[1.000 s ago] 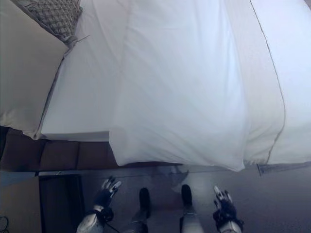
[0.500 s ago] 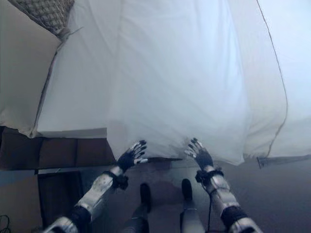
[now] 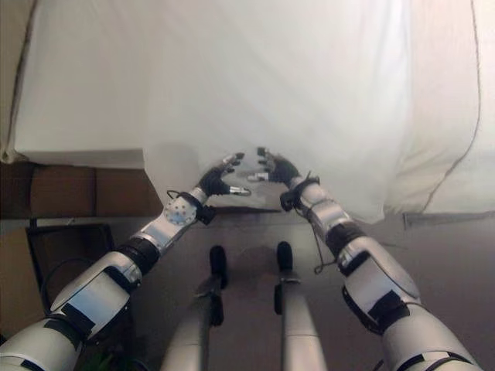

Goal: Make the bed

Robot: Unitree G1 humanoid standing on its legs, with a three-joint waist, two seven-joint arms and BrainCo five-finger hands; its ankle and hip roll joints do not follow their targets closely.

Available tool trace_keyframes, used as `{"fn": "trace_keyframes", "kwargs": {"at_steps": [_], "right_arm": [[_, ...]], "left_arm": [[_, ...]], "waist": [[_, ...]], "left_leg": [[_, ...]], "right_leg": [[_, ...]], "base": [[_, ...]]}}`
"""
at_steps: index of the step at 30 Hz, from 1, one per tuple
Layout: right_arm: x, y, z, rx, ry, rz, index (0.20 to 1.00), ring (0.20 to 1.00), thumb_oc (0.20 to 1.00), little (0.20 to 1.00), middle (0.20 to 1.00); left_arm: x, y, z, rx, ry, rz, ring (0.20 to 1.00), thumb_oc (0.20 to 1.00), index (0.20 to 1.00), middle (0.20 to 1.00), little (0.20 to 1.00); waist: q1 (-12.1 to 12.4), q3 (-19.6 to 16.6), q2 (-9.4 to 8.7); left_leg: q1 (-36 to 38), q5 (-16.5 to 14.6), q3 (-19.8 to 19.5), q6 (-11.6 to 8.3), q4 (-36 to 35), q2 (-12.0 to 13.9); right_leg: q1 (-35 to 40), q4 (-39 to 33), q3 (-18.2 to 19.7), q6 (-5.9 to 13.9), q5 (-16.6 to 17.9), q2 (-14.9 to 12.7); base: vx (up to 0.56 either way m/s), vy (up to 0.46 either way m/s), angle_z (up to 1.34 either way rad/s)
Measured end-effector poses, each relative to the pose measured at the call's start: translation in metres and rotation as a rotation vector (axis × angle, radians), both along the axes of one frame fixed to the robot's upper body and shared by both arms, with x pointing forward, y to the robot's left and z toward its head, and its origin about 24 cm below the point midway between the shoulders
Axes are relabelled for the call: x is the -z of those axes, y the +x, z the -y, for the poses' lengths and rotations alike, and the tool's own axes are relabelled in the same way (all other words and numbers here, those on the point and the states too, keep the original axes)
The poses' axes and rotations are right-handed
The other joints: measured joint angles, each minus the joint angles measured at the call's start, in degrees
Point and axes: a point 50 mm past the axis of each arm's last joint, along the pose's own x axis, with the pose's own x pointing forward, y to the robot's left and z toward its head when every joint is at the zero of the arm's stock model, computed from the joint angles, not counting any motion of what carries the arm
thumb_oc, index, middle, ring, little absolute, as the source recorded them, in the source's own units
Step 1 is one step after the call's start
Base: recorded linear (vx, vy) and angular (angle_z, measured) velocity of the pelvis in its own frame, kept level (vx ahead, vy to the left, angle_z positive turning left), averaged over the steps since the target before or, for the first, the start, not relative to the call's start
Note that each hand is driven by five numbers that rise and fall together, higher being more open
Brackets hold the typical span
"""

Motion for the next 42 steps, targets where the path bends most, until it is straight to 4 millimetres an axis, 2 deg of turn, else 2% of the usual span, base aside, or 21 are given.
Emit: {"fn": "trace_keyframes", "kwargs": {"at_steps": [3,6,8,16,20,22,25,28,30,31,32,34,36,38,40,42], "right_arm": [[-0.023,0.004,0.007,0.091,-0.001,0.046,1.0,1.0,1.0,1.0,1.0],[-0.046,0.006,0.013,0.165,-0.027,0.095,1.0,1.0,1.0,1.0,1.0],[-0.059,0.006,0.03,0.248,-0.028,0.12,1.0,1.0,1.0,1.0,1.0],[-0.062,0.004,0.069,0.376,-0.018,0.092,1.0,1.0,1.0,1.0,1.0],[-0.059,-0.003,0.108,0.499,0.007,0.071,1.0,1.0,1.0,1.0,1.0],[-0.049,-0.008,0.131,0.579,0.031,0.05,1.0,1.0,1.0,1.0,1.0],[-0.023,-0.017,0.159,0.672,0.075,-0.011,1.0,1.0,1.0,1.0,1.0],[0.005,-0.025,0.177,0.742,0.113,-0.086,1.0,1.0,1.0,1.0,1.0],[0.03,-0.032,0.187,0.778,0.147,-0.144,1.0,1.0,1.0,1.0,1.0],[0.048,-0.039,0.193,0.813,0.158,-0.19,1.0,1.0,1.0,1.0,1.0],[0.055,-0.041,0.196,0.823,0.165,-0.204,1.0,1.0,1.0,1.0,1.0],[0.081,-0.053,0.206,0.866,0.205,-0.264,1.0,1.0,1.0,1.0,1.0],[0.119,-0.073,0.216,0.92,0.228,-0.359,1.0,1.0,1.0,1.0,1.0],[0.139,-0.086,0.222,0.953,0.242,-0.399,1.0,1.0,1.0,1.0,1.0],[0.157,-0.098,0.226,0.979,0.248,-0.442,1.0,1.0,1.0,1.0,1.0],[0.188,-0.112,0.216,0.982,0.34,-0.49,1.0,1.0,1.0,1.0,1.0]], "left_arm": [[-0.032,0.007,-0.011,-0.098,-0.013,0.097,1.0,1.0,1.0,1.0,1.0],[-0.058,0.01,-0.019,-0.155,-0.001,0.162,1.0,1.0,1.0,1.0,1.0],[-0.075,0.012,-0.024,-0.188,0.02,0.2,1.0,1.0,1.0,1.0,1.0],[-0.083,0.013,-0.061,-0.269,0.044,0.144,1.0,1.0,1.0,1.0,1.0],[-0.082,0.012,-0.098,-0.377,-0.043,0.083,1.0,1.0,1.0,1.0,1.0],[-0.075,0.009,-0.117,-0.444,-0.054,0.047,1.0,1.0,1.0,1.0,1.0],[-0.057,0.003,-0.143,-0.526,-0.099,-0.006,1.0,1.0,1.0,1.0,1.0],[-0.028,-0.005,-0.166,-0.608,-0.187,-0.076,1.0,1.0,1.0,1.0,1.0],[0.002,-0.014,-0.18,-0.66,-0.223,-0.148,1.0,1.0,1.0,1.0,1.0],[0.024,-0.022,-0.189,-0.701,-0.215,-0.21,1.0,1.0,1.0,1.0,1.0],[0.034,-0.026,-0.192,-0.713,-0.216,-0.232,1.0,1.0,1.0,1.0,1.0],[0.067,-0.04,-0.202,-0.751,-0.243,-0.31,1.0,1.0,1.0,1.0,1.0],[0.106,-0.061,-0.212,-0.803,-0.259,-0.409,1.0,1.0,1.0,1.0,1.0],[0.127,-0.075,-0.216,-0.818,-0.266,-0.459,1.0,1.0,1.0,1.0,1.0],[0.143,-0.081,-0.21,-0.802,-0.278,-0.507,1.0,1.0,1.0,1.0,1.0],[0.184,-0.106,-0.201,-0.824,-0.422,-0.592,1.0,1.0,1.0,1.0,1.0]], "waist": [[-0.6,0.3,-0.46],[-1.2,0.2,-0.61],[-1.3,0.2,-0.61],[-1.2,0.2,-0.61],[-1.2,0.3,-0.61],[-1.1,0.3,-0.61],[-1.2,0.3,-0.6],[-1.2,0.3,-0.6],[-1.1,0.3,-0.58],[-0.9,0.3,-0.57],[-0.9,0.3,-0.55],[-0.9,0.3,-0.54],[-0.5,0.3,-0.52],[0.0,0.3,-0.5],[0.5,0.0,-0.1],[0.8,-0.3,0.16]], "left_leg": [[-5.0,-1.2,-0.6,0.25,4.9,0.4],[-8.1,-1.3,-0.7,0.32,6.6,0.4],[-10.0,-1.3,-0.7,0.48,7.6,0.4],[-10.2,-0.9,-0.4,0.64,6.8,0.2],[-9.7,-0.9,-0.4,0.63,6.1,0.2],[-8.4,-0.8,-0.3,0.63,5.2,0.1],[-4.8,0.2,-0.2,0.35,1.6,-0.2],[-0.2,2.0,0.2,0.19,-3.8,-0.4],[3.5,3.4,0.4,0.17,-7.8,-0.5],[6.2,4.2,0.4,0.1,-10.3,-0.4],[7.3,4.5,0.4,0.02,-11.2,-0.4],[11.8,5.5,0.4,-0.15,-15.1,-0.2],[18.3,6.5,0.1,-0.48,-20.1,0.3],[22.1,6.7,0.0,-0.6,-22.2,0.6],[25.5,6.9,-0.4,-0.65,-24.1,0.7],[32.9,7.8,-0.4,-0.64,-28.6,1.2]], "right_leg": [[-4.1,3.0,-0.1,0.05,-0.3,0.3],[-6.8,3.9,-0.1,0.17,0.1,0.2],[-8.4,4.5,-0.1,0.31,0.4,0.2],[-8.8,4.2,-0.1,0.0,0.7,0.0],[-8.4,4.0,-0.1,-0.02,0.7,-0.1],[-7.3,3.3,-0.1,-0.05,0.7,-0.2],[-4.0,0.5,-0.2,0.06,1.0,-0.4],[-0.4,-2.8,-0.2,0.0,1.8,-0.6],[2.5,-5.2,-0.5,-0.17,2.3,-0.7],[4.8,-6.8,-0.8,-0.29,2.6,-0.6],[5.9,-7.5,-0.9,-0.31,2.6,-0.6],[9.9,-10.1,-1.6,-0.42,2.8,-0.4],[16.2,-13.9,-2.3,-0.53,3.1,0.1],[20.0,-15.9,-3.0,-0.57,3.1,0.3],[23.6,-17.6,-3.3,-0.58,3.1,0.5],[31.2,-22.4,-4.2,-0.44,3.8,0.9]], "base": [[0.0,-0.004,0.01],[0.0,-0.005,-0.02],[0.0,0.0,0.0],[0.0,0.0,0.0],[0.0,0.0,0.0],[0.0,0.0,0.0],[0.0,-0.01,0.01],[0.02,-0.036,0.02],[0.03,-0.033,0.01],[0.0,0.0,0.0],[0.06,-0.073,0.01],[0.05,-0.058,0.0],[0.09,-0.066,0.01],[0.08,-0.033,0.01],[0.12,-0.01,0.06],[0.15,0.03,0.06]]}}
